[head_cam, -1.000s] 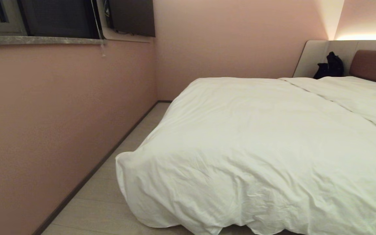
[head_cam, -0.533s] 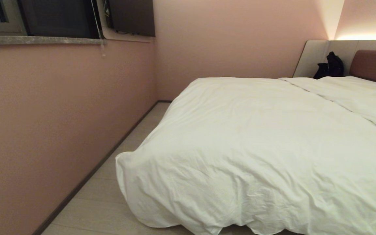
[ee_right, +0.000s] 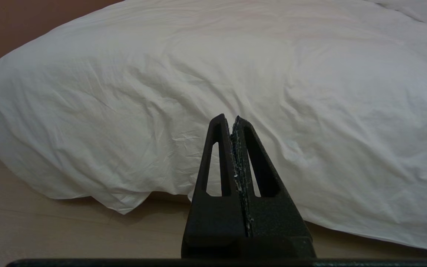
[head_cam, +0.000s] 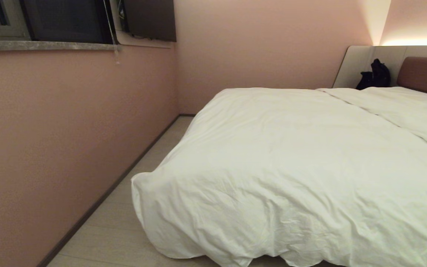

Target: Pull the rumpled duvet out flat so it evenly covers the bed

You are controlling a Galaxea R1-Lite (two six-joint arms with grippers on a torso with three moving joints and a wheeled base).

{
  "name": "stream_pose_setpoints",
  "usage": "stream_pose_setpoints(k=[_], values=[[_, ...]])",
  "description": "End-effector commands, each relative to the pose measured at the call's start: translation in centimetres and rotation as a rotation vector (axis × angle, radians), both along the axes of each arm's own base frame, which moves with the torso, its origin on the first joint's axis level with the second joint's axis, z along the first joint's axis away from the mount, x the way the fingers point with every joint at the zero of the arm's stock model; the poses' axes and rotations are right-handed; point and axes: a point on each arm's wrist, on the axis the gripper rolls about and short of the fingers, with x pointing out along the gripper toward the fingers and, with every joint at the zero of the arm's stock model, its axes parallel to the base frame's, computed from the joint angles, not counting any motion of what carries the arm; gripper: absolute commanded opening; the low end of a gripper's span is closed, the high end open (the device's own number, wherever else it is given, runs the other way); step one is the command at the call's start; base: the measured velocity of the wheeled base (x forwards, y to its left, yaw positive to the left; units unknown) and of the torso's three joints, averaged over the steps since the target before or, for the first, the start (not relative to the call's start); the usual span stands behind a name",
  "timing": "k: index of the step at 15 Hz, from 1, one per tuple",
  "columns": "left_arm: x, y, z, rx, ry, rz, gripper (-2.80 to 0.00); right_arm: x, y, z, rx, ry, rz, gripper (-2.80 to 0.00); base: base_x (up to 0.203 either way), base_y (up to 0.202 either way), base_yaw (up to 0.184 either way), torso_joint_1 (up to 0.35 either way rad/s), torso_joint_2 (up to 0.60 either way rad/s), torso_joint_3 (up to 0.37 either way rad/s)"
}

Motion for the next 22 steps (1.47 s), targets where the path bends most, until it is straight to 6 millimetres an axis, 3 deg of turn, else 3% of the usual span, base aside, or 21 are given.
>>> stream_pose_setpoints(k=[1,11,22], values=[[0.01,0.0,0.0,0.0,0.001,0.0,-2.8,0.01,0.0,0.01,-0.001,0.0,0.0,-2.8,0.0,0.0,0.0,0.0,0.0,0.0],[0.01,0.0,0.0,0.0,0.001,0.0,-2.8,0.01,0.0,0.01,-0.001,0.0,0.0,-2.8,0.0,0.007,-0.001,0.0,0.0,-0.001],[0.01,0.0,0.0,0.001,0.001,0.0,-2.8,0.01,0.0,0.01,-0.001,0.0,0.0,-2.8,0.0,0.19,-0.001,0.004,0.0,0.001]])
